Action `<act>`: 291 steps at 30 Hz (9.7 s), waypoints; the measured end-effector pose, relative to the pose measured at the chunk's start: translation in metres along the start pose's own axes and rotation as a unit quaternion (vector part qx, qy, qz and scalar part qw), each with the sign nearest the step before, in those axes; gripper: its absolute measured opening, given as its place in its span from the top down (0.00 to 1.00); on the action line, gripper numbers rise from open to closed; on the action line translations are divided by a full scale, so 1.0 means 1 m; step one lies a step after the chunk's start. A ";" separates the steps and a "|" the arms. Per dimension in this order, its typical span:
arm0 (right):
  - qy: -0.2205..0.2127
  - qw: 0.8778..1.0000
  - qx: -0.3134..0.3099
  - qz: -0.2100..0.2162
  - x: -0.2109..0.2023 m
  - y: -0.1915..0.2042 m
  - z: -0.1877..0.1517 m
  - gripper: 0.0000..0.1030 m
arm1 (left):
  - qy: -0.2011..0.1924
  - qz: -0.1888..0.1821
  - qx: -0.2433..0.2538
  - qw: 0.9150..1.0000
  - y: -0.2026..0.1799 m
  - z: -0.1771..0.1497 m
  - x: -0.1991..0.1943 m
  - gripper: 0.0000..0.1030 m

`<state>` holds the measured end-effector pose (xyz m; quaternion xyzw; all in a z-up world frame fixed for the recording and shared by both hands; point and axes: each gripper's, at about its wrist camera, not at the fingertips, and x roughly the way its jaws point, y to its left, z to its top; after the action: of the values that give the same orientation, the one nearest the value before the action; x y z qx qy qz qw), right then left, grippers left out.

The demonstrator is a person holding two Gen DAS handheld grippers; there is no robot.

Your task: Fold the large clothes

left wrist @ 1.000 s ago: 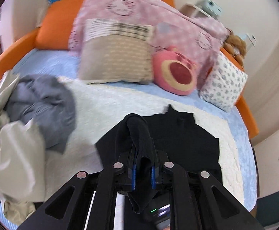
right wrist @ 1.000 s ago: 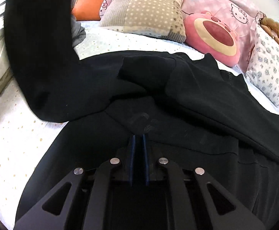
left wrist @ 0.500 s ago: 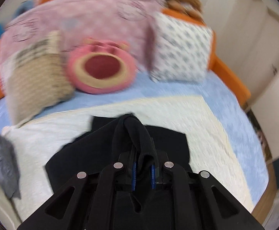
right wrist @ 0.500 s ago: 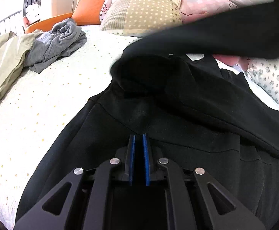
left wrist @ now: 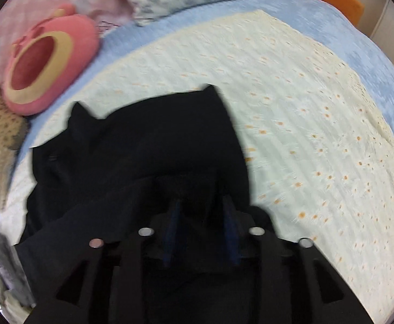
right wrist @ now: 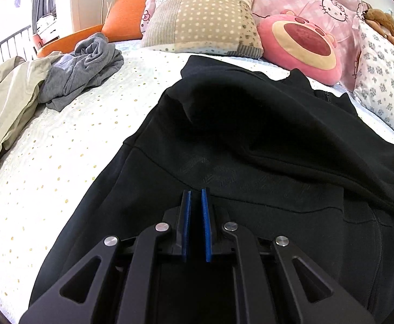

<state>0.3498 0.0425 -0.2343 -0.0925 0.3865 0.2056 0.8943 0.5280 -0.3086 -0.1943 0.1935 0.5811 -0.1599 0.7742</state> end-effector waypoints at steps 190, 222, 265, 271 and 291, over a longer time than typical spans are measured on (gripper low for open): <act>0.128 0.968 0.200 -0.083 0.001 -0.411 0.016 0.91 | -0.191 -0.078 -0.385 0.900 0.326 -0.300 -0.001 0.09; 0.006 0.983 0.164 -0.079 -0.035 -0.362 -0.043 0.62 | -0.182 -0.050 -0.359 0.914 0.364 -0.285 0.028 0.02; 0.098 0.980 0.153 0.076 -0.288 -0.265 -0.222 0.21 | -0.058 -0.184 -0.317 0.929 0.175 -0.592 -0.090 0.02; 0.111 0.980 0.143 0.088 -0.280 -0.259 -0.229 0.21 | -0.026 -0.180 -0.324 0.928 0.174 -0.583 -0.079 0.02; 0.177 0.966 0.166 0.088 -0.268 -0.260 -0.272 0.19 | -0.029 -0.186 -0.290 0.938 0.152 -0.561 -0.072 0.02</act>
<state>0.1211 -0.3586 -0.2233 0.0567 0.5740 0.1972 0.7928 0.1103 0.0984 -0.2473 -0.1558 0.6055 -0.1304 0.7695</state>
